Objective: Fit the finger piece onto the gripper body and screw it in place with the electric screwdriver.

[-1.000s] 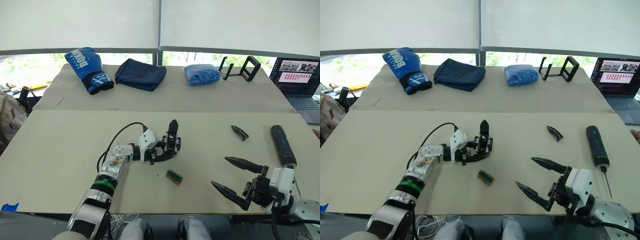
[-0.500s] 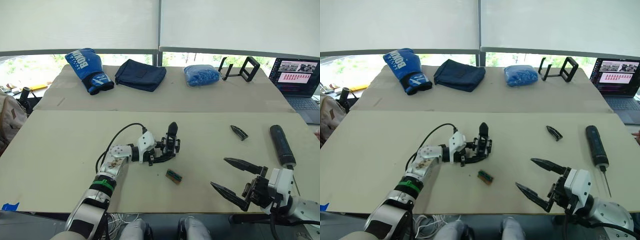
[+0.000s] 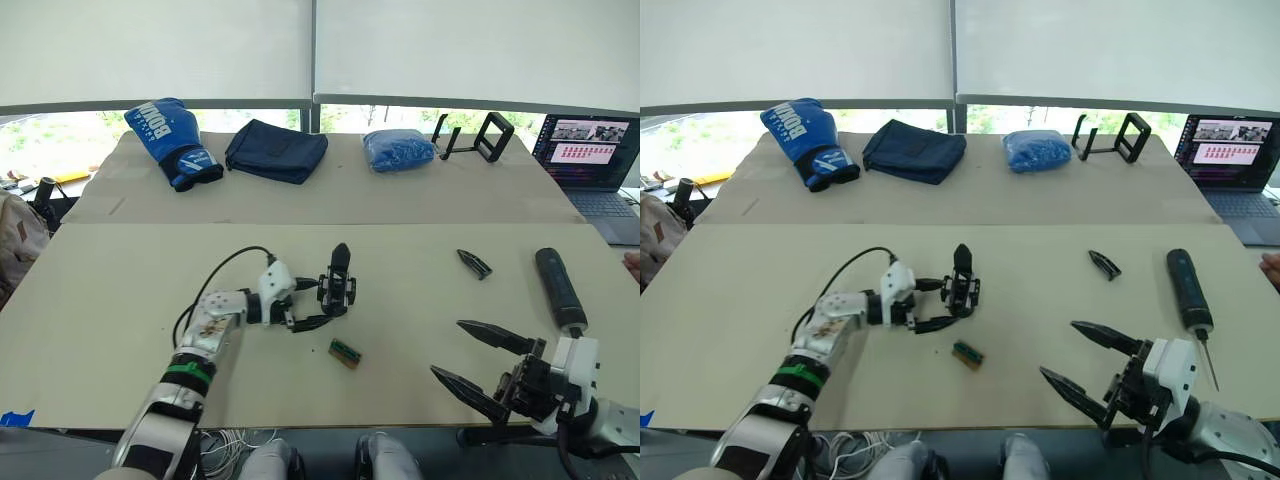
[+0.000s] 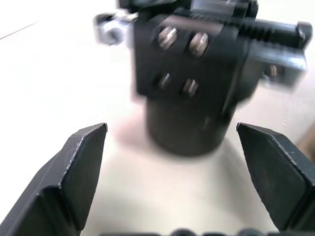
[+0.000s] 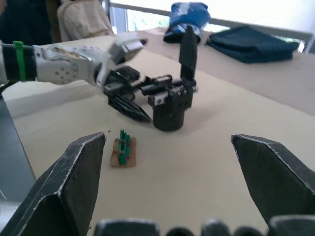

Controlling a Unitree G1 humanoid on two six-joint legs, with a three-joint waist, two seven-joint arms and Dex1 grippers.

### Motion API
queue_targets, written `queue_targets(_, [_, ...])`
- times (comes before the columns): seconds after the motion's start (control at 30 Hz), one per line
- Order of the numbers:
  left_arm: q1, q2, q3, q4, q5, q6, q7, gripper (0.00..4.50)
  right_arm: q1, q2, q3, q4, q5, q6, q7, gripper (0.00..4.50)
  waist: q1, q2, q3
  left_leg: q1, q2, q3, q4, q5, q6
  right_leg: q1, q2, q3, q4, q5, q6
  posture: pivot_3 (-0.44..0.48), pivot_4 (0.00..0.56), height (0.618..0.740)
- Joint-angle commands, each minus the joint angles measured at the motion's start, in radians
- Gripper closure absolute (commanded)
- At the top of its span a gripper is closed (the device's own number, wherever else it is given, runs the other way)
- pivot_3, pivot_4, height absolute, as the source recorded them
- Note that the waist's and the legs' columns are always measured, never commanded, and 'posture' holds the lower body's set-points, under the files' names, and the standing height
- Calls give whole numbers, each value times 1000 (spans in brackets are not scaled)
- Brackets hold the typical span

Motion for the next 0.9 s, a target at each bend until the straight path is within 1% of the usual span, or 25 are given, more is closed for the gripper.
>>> queue_targets(0.03, [95,104,104,-87,-106,22,-87,58,93,33,-88,-23,7,-26,-1,0,-1,0,0,1,0,0,-1,0,-1,0,0,0,0,0,0,0,150,740])
queue_targets(0.13, [149,144,158,-213,-196,100,-95,58,139,73,-99,-16,-35,-51,-23,0,7,1,1,1,0,-1,-5,1,-3,-1,-1,1,-1,-2,0,0,150,740])
queue_targets(0.17, [172,157,173,-269,-227,126,-103,58,143,83,-98,-19,-69,-42,-60,0,13,1,1,0,0,-1,-5,2,-3,-1,-2,1,-1,-5,5,0,150,740])
queue_targets(0.2, [190,166,182,-310,-248,147,-107,58,146,91,-98,-22,-95,-35,-87,0,18,1,1,0,0,-2,-4,0,-5,-1,-5,1,-1,-5,6,0,150,740])
queue_targets(0.23, [208,178,189,-353,-266,166,-113,58,142,89,-93,-29,-117,-7,-121,0,21,2,1,0,-1,-2,-4,-3,-11,-2,-7,1,-1,-5,6,0,150,740])
queue_targets(0.33, [247,204,208,-451,-309,215,-111,58,96,77,-88,-51,-104,28,-162,0,22,2,1,0,-2,-1,-4,-4,-11,-2,-7,1,-2,-5,6,0,150,740])
queue_targets(0.43, [262,226,224,-518,-339,255,-98,58,-13,12,-115,-54,-69,108,-204,0,13,2,1,-1,-2,-1,-4,-3,-11,-1,-6,1,-1,-5,6,0,150,740])
queue_targets(0.53, [255,230,240,-570,-369,290,-75,58,-192,-200,-127,12,-52,404,-286,0,7,3,2,0,-2,1,-4,-2,-10,-1,-1,1,0,-4,6,0,150,740])
queue_targets(0.6, [252,231,243,-600,-388,313,-66,58,-307,-297,-122,65,-18,511,-287,0,9,3,2,0,-2,1,-4,1,-4,-1,-1,1,0,-4,5,0,150,740])
queue_targets(0.67, [249,231,241,-625,-401,334,-60,58,-412,-375,-97,120,6,610,-277,0,12,3,2,0,-2,0,-5,2,-3,-1,0,1,-1,-3,3,0,150,740])
queue_targets(0.7, [247,229,238,-636,-405,340,-57,58,-472,-428,-62,159,-3,675,-274,0,14,3,2,-1,-2,-1,-6,2,-3,-1,2,1,-1,-2,-2,0,150,740])
queue_targets(0.73, [244,225,234,-646,-406,342,-52,58,-528,-478,-17,201,-16,728,-263,0,15,3,2,-1,-2,-1,-7,3,-4,-2,2,1,-1,-2,-3,0,150,740])
queue_targets(0.83, [237,208,224,-667,-411,351,-34,58,-704,-562,126,322,-48,832,-226,0,15,3,2,-3,-2,-1,-7,4,-3,-2,2,0,-2,-2,-3,0,150,740])
queue_targets(0.9, [236,193,220,-674,-411,338,-30,58,-827,-616,263,407,-102,891,-171,0,15,3,2,-3,-2,0,-7,3,-3,-2,3,0,-3,-2,-3,0,150,740])
